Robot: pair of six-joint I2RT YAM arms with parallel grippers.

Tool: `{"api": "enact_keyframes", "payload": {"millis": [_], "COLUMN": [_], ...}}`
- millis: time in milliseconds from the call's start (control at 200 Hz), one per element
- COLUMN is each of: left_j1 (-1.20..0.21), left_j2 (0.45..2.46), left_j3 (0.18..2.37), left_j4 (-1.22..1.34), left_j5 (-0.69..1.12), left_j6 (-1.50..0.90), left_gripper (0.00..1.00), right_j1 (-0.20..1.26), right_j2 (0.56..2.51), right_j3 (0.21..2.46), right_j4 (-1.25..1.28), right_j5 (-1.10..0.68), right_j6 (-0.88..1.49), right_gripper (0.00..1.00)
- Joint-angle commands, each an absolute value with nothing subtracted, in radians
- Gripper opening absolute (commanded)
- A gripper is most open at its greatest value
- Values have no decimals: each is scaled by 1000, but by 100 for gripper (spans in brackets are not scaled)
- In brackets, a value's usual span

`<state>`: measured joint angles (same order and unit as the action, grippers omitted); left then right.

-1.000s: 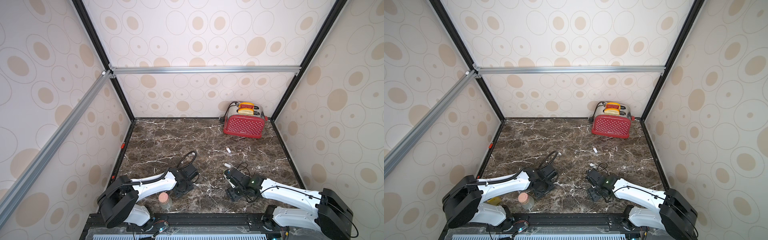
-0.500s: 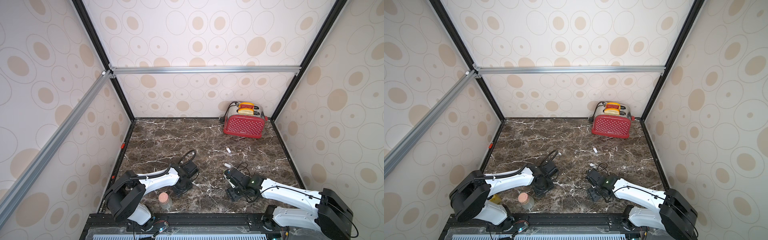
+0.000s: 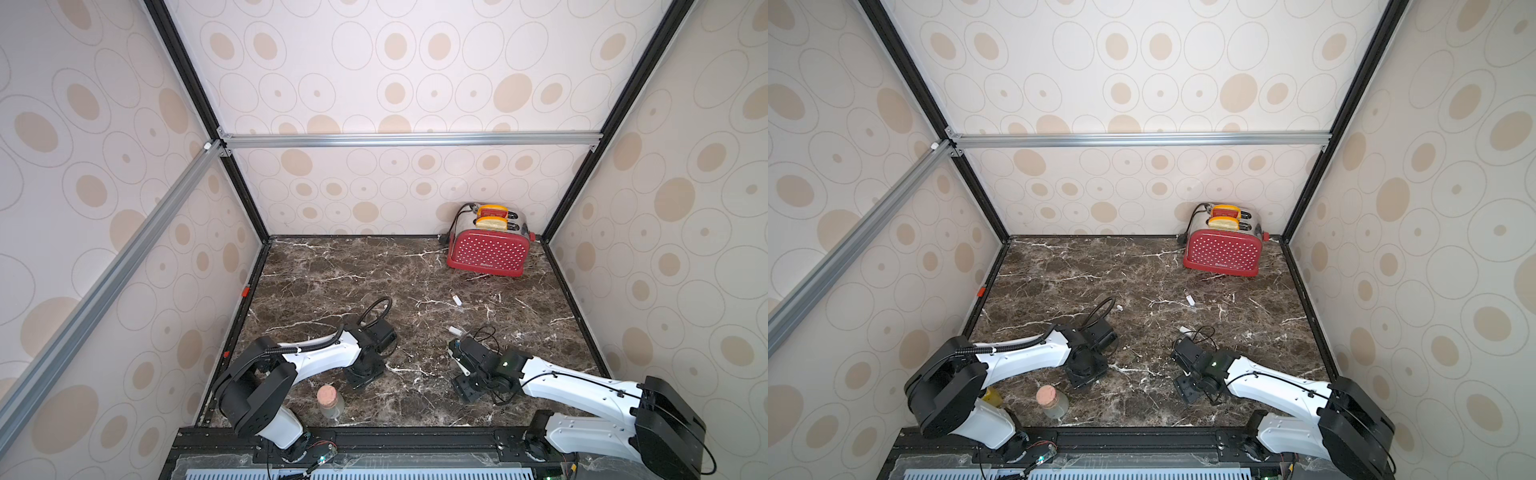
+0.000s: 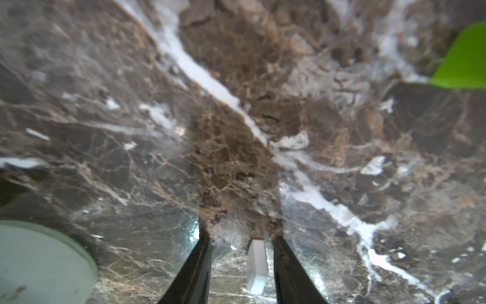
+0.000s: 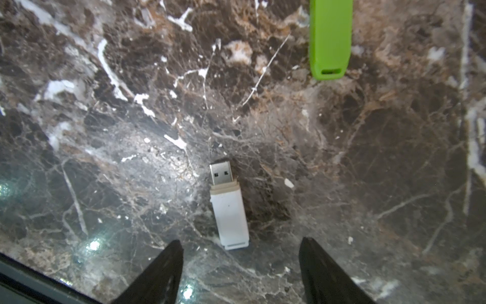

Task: Close the usb drive cover
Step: Pick up the cover from the center of the board.

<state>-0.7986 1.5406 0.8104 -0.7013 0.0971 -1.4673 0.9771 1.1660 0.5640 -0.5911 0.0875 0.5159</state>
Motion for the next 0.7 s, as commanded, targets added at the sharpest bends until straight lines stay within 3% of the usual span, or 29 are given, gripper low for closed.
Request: {"api": "enact_keyframes", "payload": {"millis": [0,225,421,696], "left_j1": [-802,-813,-824,-823], "left_j2": [1565,1583,1592,1596], "left_j3": [826,809,810,798], "left_j4": [-691,-663,-661,-657], "left_j5": [106,116,112,107], "left_j6": [-1457,-1463,-1461,-1456], "left_gripper": [39,30,29,20], "right_j1": [988,988,988,990], "right_j2": [1176,1178,1210,1251], "right_j3": [586,588,612,623], "right_j4": [-607,-607,-628,-615], "right_j5": [104,107,126,110], "right_j6": [519,520,511,497], "right_gripper": [74,74,74,74]}}
